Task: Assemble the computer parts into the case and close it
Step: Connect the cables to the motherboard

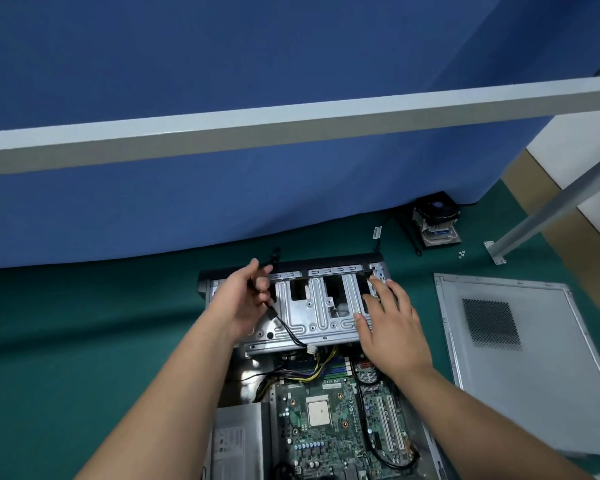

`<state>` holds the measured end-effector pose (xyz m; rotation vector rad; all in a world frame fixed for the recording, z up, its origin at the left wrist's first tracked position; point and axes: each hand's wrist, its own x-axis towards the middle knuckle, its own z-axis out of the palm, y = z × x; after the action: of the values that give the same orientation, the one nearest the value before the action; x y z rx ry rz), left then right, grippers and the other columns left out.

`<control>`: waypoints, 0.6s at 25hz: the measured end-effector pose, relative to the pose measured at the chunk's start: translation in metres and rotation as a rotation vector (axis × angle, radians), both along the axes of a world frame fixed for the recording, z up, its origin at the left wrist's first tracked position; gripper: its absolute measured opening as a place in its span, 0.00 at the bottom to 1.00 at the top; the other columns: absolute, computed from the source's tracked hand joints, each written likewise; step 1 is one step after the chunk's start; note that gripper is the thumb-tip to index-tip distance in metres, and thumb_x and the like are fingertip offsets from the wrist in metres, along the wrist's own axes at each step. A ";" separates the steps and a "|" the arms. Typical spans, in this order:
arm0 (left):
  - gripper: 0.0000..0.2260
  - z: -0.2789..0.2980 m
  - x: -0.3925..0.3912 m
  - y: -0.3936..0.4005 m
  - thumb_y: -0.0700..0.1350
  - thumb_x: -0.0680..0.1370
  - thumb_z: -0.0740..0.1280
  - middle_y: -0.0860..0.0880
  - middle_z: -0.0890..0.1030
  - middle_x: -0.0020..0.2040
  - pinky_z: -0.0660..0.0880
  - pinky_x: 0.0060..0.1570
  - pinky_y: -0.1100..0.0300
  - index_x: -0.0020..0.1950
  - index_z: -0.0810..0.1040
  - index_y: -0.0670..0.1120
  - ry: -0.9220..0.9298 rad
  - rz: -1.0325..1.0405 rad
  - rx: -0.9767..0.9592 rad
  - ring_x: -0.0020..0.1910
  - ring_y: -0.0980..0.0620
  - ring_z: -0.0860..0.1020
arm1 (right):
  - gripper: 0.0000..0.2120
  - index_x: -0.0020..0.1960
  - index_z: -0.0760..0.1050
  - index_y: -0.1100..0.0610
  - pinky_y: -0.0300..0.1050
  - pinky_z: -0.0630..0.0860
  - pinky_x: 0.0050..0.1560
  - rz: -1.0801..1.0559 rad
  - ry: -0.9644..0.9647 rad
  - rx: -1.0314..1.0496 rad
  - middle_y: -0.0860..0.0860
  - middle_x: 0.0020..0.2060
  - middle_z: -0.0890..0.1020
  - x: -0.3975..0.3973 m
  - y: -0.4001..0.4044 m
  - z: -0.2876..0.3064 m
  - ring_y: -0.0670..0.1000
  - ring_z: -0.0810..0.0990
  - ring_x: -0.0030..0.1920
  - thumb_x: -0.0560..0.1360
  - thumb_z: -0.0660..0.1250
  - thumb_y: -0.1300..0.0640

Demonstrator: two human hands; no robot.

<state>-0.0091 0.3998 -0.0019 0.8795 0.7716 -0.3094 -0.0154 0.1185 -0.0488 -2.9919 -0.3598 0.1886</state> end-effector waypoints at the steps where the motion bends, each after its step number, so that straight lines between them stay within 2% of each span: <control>1: 0.15 0.001 -0.003 0.007 0.51 0.85 0.61 0.54 0.70 0.29 0.66 0.36 0.59 0.63 0.79 0.42 0.004 -0.002 0.003 0.24 0.56 0.67 | 0.26 0.73 0.72 0.53 0.58 0.66 0.74 0.001 0.001 -0.001 0.48 0.81 0.59 0.000 0.001 0.000 0.52 0.50 0.81 0.83 0.52 0.41; 3: 0.13 0.002 -0.006 0.019 0.47 0.85 0.61 0.53 0.76 0.31 0.71 0.39 0.59 0.65 0.79 0.42 0.007 0.047 -0.022 0.27 0.56 0.71 | 0.25 0.72 0.73 0.53 0.58 0.65 0.74 -0.002 -0.002 0.003 0.47 0.80 0.59 0.000 0.001 0.000 0.52 0.50 0.81 0.83 0.53 0.41; 5: 0.12 0.003 -0.012 0.028 0.43 0.85 0.61 0.50 0.83 0.39 0.77 0.44 0.57 0.64 0.80 0.42 0.011 0.081 -0.061 0.33 0.54 0.78 | 0.24 0.71 0.74 0.53 0.58 0.65 0.74 -0.006 -0.002 0.007 0.47 0.80 0.59 0.000 0.001 0.000 0.51 0.50 0.81 0.83 0.53 0.41; 7: 0.14 0.005 -0.019 0.032 0.42 0.84 0.58 0.47 0.86 0.48 0.77 0.48 0.55 0.64 0.79 0.43 0.026 0.035 -0.094 0.41 0.51 0.82 | 0.24 0.70 0.74 0.53 0.58 0.66 0.73 -0.005 -0.004 0.011 0.47 0.80 0.59 0.001 0.000 -0.001 0.52 0.50 0.81 0.83 0.53 0.41; 11: 0.18 0.008 -0.037 0.031 0.41 0.80 0.55 0.45 0.85 0.60 0.67 0.39 0.59 0.66 0.77 0.42 0.072 -0.078 -0.165 0.41 0.52 0.78 | 0.24 0.71 0.73 0.53 0.59 0.67 0.72 0.003 -0.011 0.078 0.46 0.80 0.60 0.002 -0.002 -0.001 0.51 0.50 0.81 0.83 0.55 0.40; 13: 0.20 0.008 -0.046 0.028 0.39 0.79 0.55 0.43 0.84 0.63 0.70 0.40 0.60 0.68 0.76 0.40 0.041 -0.086 -0.235 0.41 0.51 0.78 | 0.24 0.72 0.73 0.53 0.60 0.67 0.72 0.004 -0.004 0.105 0.45 0.80 0.59 0.002 -0.003 0.000 0.50 0.50 0.81 0.83 0.56 0.41; 15: 0.21 0.007 -0.057 0.026 0.37 0.79 0.57 0.42 0.81 0.67 0.76 0.44 0.60 0.72 0.73 0.39 -0.030 -0.117 -0.303 0.47 0.49 0.83 | 0.24 0.72 0.72 0.53 0.60 0.66 0.73 0.000 0.017 0.121 0.45 0.80 0.59 0.002 -0.002 0.002 0.50 0.49 0.80 0.83 0.57 0.41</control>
<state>-0.0656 0.4259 0.0047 0.6425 0.6269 -0.5014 -0.0136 0.1170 -0.0470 -2.8698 -0.3566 0.1857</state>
